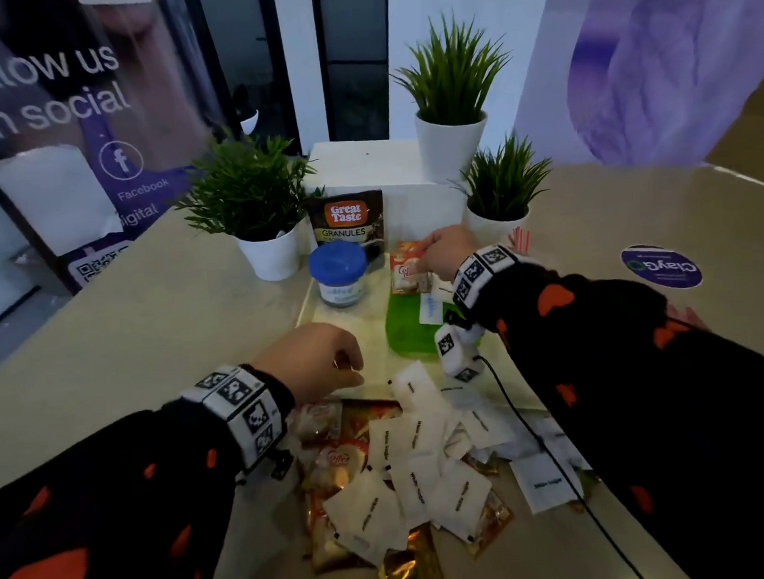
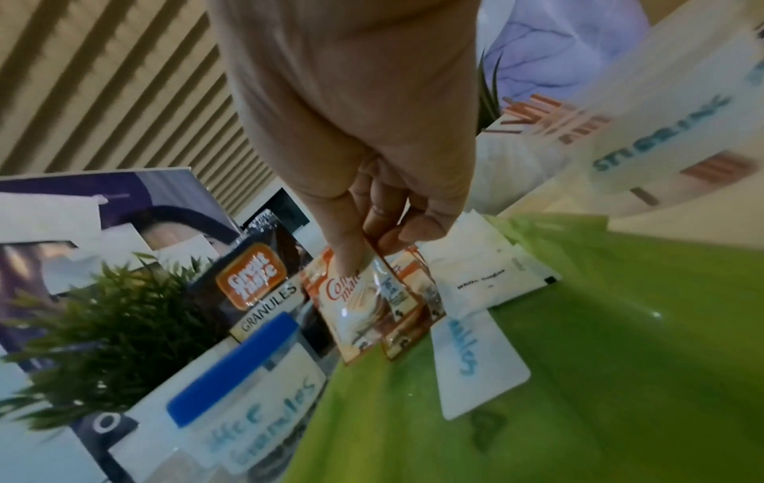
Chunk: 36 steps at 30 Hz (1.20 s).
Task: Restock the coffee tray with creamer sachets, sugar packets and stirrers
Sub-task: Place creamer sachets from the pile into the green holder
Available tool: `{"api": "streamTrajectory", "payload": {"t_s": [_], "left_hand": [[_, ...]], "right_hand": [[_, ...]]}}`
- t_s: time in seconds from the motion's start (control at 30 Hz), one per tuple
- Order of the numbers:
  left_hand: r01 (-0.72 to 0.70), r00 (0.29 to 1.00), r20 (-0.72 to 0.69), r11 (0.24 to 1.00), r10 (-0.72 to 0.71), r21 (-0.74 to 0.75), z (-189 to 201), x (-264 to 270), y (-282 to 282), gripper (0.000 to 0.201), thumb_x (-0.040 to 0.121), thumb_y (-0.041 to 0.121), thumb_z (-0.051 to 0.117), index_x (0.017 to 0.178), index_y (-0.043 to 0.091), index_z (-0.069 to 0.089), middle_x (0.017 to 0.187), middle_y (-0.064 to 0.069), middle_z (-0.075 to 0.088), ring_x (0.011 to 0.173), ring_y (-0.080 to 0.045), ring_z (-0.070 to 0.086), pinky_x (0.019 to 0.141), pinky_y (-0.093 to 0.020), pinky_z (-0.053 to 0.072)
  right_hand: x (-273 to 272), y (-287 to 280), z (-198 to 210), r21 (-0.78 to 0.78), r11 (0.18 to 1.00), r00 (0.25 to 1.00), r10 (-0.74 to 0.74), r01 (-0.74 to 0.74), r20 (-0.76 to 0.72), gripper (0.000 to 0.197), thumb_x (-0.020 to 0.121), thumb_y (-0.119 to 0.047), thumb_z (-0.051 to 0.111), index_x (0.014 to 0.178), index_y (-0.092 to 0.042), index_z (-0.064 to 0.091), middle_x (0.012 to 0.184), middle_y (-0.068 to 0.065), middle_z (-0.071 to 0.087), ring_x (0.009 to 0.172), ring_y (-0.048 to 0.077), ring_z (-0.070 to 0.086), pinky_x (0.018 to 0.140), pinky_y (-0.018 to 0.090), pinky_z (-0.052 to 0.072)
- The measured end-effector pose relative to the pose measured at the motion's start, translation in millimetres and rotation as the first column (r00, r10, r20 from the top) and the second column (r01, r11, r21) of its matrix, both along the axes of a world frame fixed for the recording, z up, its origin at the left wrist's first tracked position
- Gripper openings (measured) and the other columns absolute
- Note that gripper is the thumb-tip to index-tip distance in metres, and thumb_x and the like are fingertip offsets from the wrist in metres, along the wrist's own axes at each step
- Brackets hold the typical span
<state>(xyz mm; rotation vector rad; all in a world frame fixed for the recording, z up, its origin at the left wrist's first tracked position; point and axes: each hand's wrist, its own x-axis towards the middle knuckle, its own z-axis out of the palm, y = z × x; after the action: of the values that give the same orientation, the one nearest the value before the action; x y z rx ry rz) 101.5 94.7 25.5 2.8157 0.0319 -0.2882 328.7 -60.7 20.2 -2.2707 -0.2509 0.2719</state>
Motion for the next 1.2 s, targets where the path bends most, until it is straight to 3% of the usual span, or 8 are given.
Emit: {"api": "streamTrajectory", "payload": {"t_s": [0.13, 0.33, 0.5, 0.57, 0.7, 0.83, 1.07, 1.2], "left_hand": [[-0.023, 0.999, -0.045, 0.999, 0.025, 0.038, -13.9, -26.3, 6.0, 0.02, 0.088, 0.04, 0.071, 0.107, 0.034, 0.07, 0.1, 0.015, 0.064, 0.092, -0.006, 0.059, 0.083, -0.023, 0.051], [-0.057, 0.998, -0.022, 0.998, 0.057, 0.038, -23.5, -43.1, 14.3, 0.032, 0.085, 0.046, 0.071, 0.114, 0.035, 0.065, 0.1, 0.015, 0.058, 0.092, -0.007, 0.055, 0.083, -0.025, 0.049], [-0.072, 0.997, -0.006, 0.997, 0.072, 0.016, -17.6, -43.8, 10.5, 0.026, 0.079, 0.044, 0.078, 0.1, 0.036, 0.065, 0.089, 0.017, 0.057, 0.086, -0.006, 0.056, 0.069, -0.02, 0.044], [-0.051, 0.999, -0.013, 0.999, 0.052, 0.014, -14.7, -42.2, 5.7, 0.018, 0.082, 0.042, 0.076, 0.097, 0.036, 0.068, 0.088, 0.017, 0.057, 0.085, -0.003, 0.055, 0.065, -0.016, 0.04], [-0.016, 0.999, -0.029, 0.997, 0.018, 0.07, -13.8, -41.1, -2.4, 0.021, 0.085, 0.039, 0.074, 0.106, 0.035, 0.071, 0.094, 0.017, 0.059, 0.09, -0.005, 0.056, 0.071, -0.017, 0.043], [-0.173, 0.985, 0.018, 0.977, 0.172, 0.124, -13.2, -43.9, -3.8, 0.02, 0.079, 0.043, 0.078, 0.092, 0.029, 0.07, 0.091, 0.012, 0.061, 0.086, -0.01, 0.059, 0.072, -0.025, 0.05], [-0.427, 0.903, -0.005, 0.9, 0.429, 0.09, -18.4, -56.1, 5.4, 0.048, 0.074, 0.051, 0.081, 0.1, 0.022, 0.052, 0.089, 0.005, 0.057, 0.085, -0.018, 0.054, 0.07, -0.03, 0.041], [-0.518, 0.854, -0.088, 0.854, 0.513, -0.051, -19.0, -61.3, 6.0, 0.061, 0.069, 0.045, 0.088, 0.109, 0.02, 0.049, 0.095, 0.004, 0.056, 0.09, -0.019, 0.056, 0.076, -0.032, 0.046]], "right_hand": [[10.2, 0.0, -11.8, -0.093, 0.995, 0.999, 0.039, -0.039, -0.005, 0.045, 0.086, -0.02, 0.076, 0.129, -0.012, 0.066, 0.132, 0.01, 0.065, 0.122, 0.028, 0.061, 0.082, 0.026, 0.045], [13.8, 1.5, -18.8, -0.207, 0.977, 0.997, 0.067, -0.056, 0.047, 0.047, 0.082, -0.022, 0.077, 0.127, -0.017, 0.066, 0.13, 0.007, 0.065, 0.118, 0.026, 0.062, 0.077, 0.027, 0.043], [3.1, 18.5, -6.2, -0.334, 0.943, 0.98, 0.081, -0.015, 0.183, 0.032, 0.086, -0.009, 0.075, 0.117, -0.008, 0.071, 0.124, 0.013, 0.068, 0.117, 0.031, 0.063, 0.098, 0.036, 0.052], [-3.3, 23.9, -1.5, -0.306, 0.952, 0.973, 0.086, -0.017, 0.213, 0.029, 0.087, -0.004, 0.072, 0.115, -0.009, 0.072, 0.124, 0.015, 0.066, 0.118, 0.032, 0.06, 0.102, 0.041, 0.051], [-18.8, 25.6, 2.2, -0.216, 0.973, 0.964, 0.132, -0.081, 0.231, 0.027, 0.079, -0.006, 0.078, 0.102, -0.016, 0.07, 0.115, 0.008, 0.066, 0.104, 0.025, 0.063, 0.089, 0.037, 0.056], [-57.9, 29.4, 17.8, -0.062, 0.969, 0.95, 0.246, -0.238, 0.193, 0.019, 0.079, -0.009, 0.081, 0.093, -0.016, 0.07, 0.097, 0.0, 0.068, 0.091, 0.018, 0.064, 0.083, 0.034, 0.055], [-156.3, 35.5, 28.8, -0.251, 0.749, 0.771, 0.637, -0.613, 0.017, 0.018, 0.086, -0.023, 0.08, 0.097, -0.013, 0.07, 0.09, -0.002, 0.069, 0.082, 0.014, 0.069, 0.066, 0.026, 0.055], [-189.6, 38.6, 21.2, -0.479, 0.596, 0.726, 0.673, -0.645, -0.14, 0.025, 0.087, -0.031, 0.078, 0.095, -0.007, 0.076, 0.085, 0.006, 0.077, 0.077, 0.018, 0.073, 0.06, 0.027, 0.055]]}}
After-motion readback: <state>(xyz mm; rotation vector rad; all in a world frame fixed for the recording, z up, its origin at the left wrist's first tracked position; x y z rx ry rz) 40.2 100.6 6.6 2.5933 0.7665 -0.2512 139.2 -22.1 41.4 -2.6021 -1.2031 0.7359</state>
